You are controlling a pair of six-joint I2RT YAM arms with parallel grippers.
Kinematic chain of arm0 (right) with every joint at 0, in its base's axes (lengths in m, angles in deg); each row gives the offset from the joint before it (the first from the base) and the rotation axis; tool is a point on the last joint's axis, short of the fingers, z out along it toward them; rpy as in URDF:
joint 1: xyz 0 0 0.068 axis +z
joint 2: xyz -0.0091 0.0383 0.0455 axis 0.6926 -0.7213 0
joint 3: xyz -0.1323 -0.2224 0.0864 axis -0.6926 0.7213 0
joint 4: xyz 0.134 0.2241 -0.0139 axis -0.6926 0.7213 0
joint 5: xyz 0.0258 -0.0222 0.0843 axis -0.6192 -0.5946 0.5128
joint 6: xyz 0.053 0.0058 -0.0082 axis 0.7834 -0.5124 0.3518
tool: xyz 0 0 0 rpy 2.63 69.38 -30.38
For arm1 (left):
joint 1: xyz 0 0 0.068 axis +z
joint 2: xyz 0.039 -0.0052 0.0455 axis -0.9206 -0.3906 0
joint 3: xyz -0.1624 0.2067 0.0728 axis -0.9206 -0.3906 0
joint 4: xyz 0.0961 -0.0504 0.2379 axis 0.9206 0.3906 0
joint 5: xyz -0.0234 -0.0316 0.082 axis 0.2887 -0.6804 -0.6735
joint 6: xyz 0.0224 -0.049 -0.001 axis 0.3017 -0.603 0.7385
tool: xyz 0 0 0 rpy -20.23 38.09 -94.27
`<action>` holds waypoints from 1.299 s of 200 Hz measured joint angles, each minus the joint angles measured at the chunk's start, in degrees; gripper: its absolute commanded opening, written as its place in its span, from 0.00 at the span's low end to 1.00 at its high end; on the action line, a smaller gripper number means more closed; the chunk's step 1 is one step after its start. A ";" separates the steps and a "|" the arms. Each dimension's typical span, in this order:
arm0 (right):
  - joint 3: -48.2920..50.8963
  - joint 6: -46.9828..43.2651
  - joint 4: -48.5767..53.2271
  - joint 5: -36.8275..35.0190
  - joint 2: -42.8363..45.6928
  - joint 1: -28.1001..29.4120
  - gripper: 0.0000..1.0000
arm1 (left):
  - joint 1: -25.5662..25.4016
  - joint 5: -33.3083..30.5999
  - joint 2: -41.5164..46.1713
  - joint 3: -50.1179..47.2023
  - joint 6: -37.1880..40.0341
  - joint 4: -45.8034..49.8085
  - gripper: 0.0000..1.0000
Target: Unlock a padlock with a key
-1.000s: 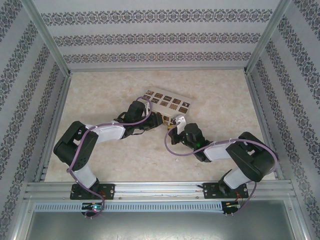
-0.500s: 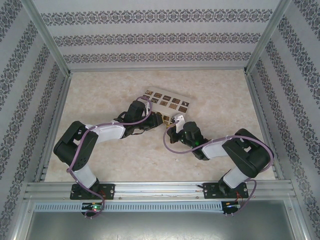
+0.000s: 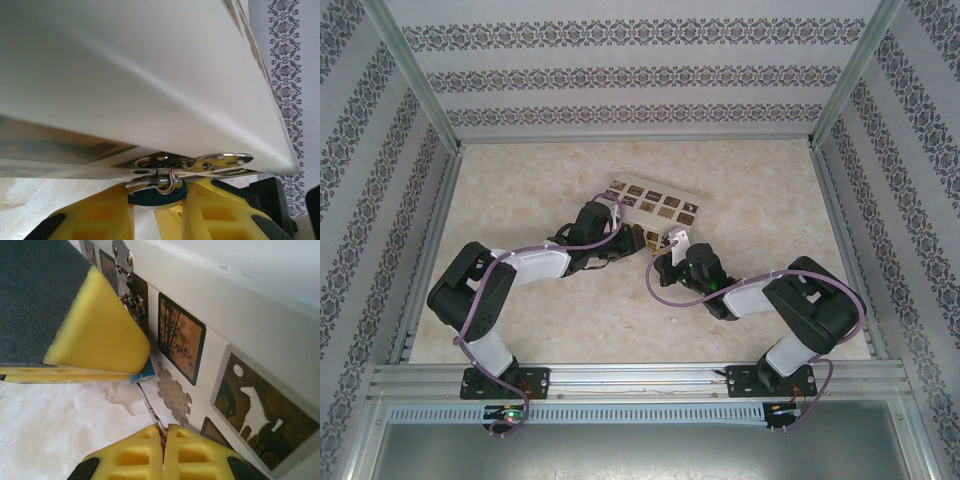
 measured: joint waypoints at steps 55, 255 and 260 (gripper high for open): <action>-0.02 0.00 0.04 -0.35 -0.02 0.00 0.00 | 0.00 0.04 0.00 0.00 0.00 0.00 0.24; -2.19 1.25 -0.15 2.12 -1.92 -1.11 0.00 | 0.07 -0.92 0.00 0.00 -1.07 -0.26 0.24; -2.25 1.22 -0.20 2.14 -2.01 -1.11 0.00 | 0.07 -0.96 0.00 0.00 -1.07 -0.26 0.24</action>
